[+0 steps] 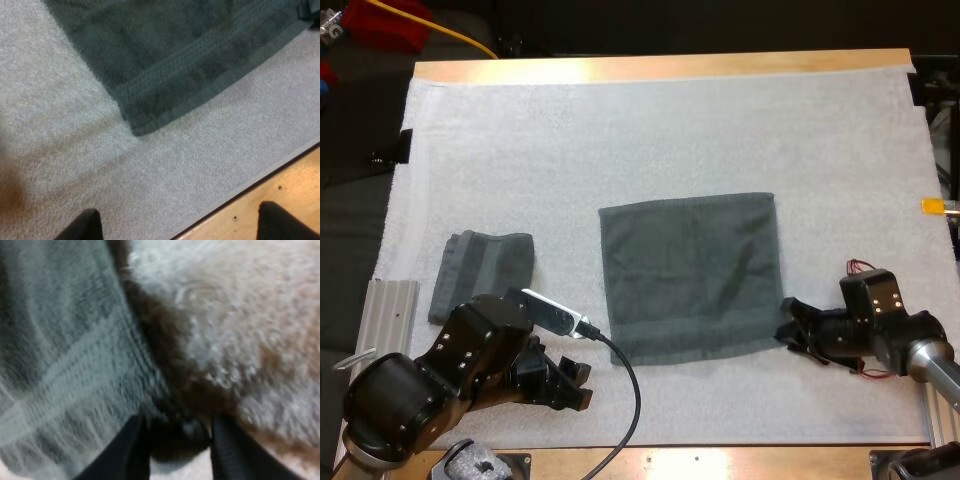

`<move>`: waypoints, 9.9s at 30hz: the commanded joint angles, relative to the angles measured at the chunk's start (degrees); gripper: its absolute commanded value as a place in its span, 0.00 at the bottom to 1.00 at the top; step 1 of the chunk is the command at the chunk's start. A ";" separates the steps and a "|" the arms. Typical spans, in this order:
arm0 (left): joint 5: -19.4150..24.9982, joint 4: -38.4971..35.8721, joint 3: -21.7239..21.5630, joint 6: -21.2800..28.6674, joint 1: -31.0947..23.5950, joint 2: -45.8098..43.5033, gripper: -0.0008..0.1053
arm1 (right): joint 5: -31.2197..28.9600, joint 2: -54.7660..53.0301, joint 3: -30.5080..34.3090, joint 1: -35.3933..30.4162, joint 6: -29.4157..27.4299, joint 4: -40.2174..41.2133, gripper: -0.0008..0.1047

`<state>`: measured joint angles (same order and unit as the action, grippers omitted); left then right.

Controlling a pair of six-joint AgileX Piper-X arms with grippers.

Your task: Pick towel from pile, fold and stack

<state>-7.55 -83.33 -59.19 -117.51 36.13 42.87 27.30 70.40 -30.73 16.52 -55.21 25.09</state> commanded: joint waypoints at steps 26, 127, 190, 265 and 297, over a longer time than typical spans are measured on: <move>-5.08 18.25 14.29 -14.26 0.37 -0.54 0.66 | -0.33 0.29 0.16 -0.26 -3.66 0.93 0.02; -16.59 47.37 27.94 -5.43 -7.95 36.43 0.35 | 2.96 0.15 0.16 -0.26 -5.43 0.69 0.02; -32.21 60.34 26.07 -11.20 -23.17 30.70 0.03 | 7.30 0.57 0.01 -0.25 25.60 -29.57 0.02; -28.60 45.06 18.15 -3.01 -23.68 12.75 0.66 | 1.02 -7.77 -0.45 -0.25 1.19 -18.87 0.67; -33.41 35.39 18.15 -0.90 -23.68 7.96 0.66 | 7.59 0.39 -16.46 -14.35 -28.03 7.25 0.67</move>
<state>-40.24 -47.79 -40.62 -118.70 12.59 51.17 33.44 70.59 -46.79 2.34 -81.99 32.05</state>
